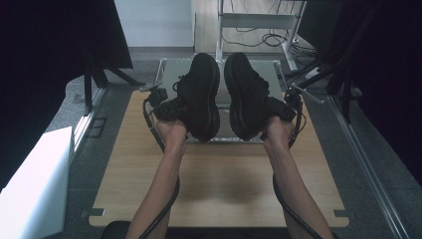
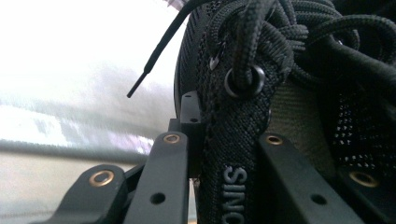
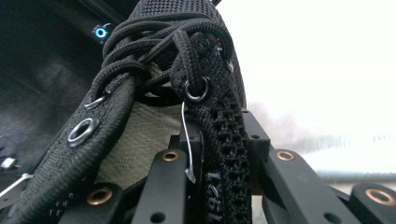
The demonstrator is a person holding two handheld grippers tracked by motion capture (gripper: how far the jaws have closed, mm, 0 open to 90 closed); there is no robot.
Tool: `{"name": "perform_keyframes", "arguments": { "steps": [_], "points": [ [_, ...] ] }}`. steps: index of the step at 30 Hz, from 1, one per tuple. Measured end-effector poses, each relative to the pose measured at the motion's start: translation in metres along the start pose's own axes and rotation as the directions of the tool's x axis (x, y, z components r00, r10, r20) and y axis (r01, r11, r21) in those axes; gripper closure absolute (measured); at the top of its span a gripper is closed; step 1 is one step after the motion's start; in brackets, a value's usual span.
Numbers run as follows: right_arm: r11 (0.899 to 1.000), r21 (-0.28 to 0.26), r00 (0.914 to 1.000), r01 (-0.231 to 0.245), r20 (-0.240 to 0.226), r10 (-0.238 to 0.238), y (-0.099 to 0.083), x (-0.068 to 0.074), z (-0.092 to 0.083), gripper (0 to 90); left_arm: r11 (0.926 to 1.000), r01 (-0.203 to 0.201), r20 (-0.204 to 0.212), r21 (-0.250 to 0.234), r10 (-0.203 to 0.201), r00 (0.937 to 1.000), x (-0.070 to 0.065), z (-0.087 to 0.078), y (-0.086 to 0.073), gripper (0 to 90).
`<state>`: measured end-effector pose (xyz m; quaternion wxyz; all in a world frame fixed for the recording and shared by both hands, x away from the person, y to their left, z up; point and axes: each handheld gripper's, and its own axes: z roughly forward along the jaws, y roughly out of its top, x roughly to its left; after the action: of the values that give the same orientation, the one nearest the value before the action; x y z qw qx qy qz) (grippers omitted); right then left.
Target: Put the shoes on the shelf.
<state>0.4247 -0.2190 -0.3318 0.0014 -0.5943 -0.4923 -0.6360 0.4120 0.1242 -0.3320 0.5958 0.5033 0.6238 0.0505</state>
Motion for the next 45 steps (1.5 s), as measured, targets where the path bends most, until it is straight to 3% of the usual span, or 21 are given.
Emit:
{"name": "perform_keyframes", "arguments": {
  "steps": [4,11,15,19,25,30,33,38,43,45],
  "points": [
    [1.000,-0.005,0.9995,0.021,0.024,-0.021,0.010,0.004,0.008,76.7,1.0000,-0.005,-0.032,-0.003,0.005,0.9995,-0.002,0.006,0.011,79.5],
    [1.000,-0.017,0.9976,0.017,0.067,-0.016,0.022,0.003,0.023,76.8,0.9999,-0.006,-0.080,0.010,0.006,0.9968,-0.006,0.023,0.027,79.2],
    [1.000,-0.013,0.9937,0.025,0.110,-0.023,0.028,0.000,0.032,76.8,0.9991,-0.033,-0.120,0.028,0.036,0.9921,-0.012,0.032,0.034,79.0],
    [0.999,-0.021,0.9892,0.033,0.144,-0.029,0.033,-0.003,0.037,76.8,0.9968,-0.065,-0.170,0.047,0.072,0.9829,-0.017,0.041,0.040,78.8],
    [0.998,-0.020,0.9799,0.059,0.192,-0.054,0.040,-0.005,0.046,76.7,0.9946,-0.079,-0.221,0.067,0.092,0.9710,-0.020,0.053,0.047,78.4],
    [0.995,-0.007,0.9653,0.102,0.243,-0.097,0.043,-0.002,0.058,76.7,0.9909,-0.094,-0.247,0.096,0.116,0.9621,-0.025,0.062,0.051,77.9],
    [0.993,0.008,0.9581,0.114,0.263,-0.112,0.044,0.002,0.062,76.6,0.9855,-0.133,-0.285,0.106,0.158,0.9455,-0.031,0.066,0.053,77.6],
    [0.987,0.040,0.9398,0.157,0.301,-0.162,0.044,0.009,0.069,75.4,0.9803,-0.150,-0.323,0.128,0.184,0.9284,-0.035,0.070,0.056,75.7],
    [0.986,0.052,0.9311,0.161,0.323,-0.169,0.043,0.010,0.074,73.3,0.9762,-0.161,-0.315,0.145,0.200,0.9276,-0.037,0.073,0.055,73.4],
    [0.984,0.054,0.9290,0.167,0.326,-0.175,0.042,0.011,0.077,72.6,0.9713,-0.174,-0.314,0.162,0.218,0.9240,-0.038,0.075,0.056,72.1]
  ]
}}
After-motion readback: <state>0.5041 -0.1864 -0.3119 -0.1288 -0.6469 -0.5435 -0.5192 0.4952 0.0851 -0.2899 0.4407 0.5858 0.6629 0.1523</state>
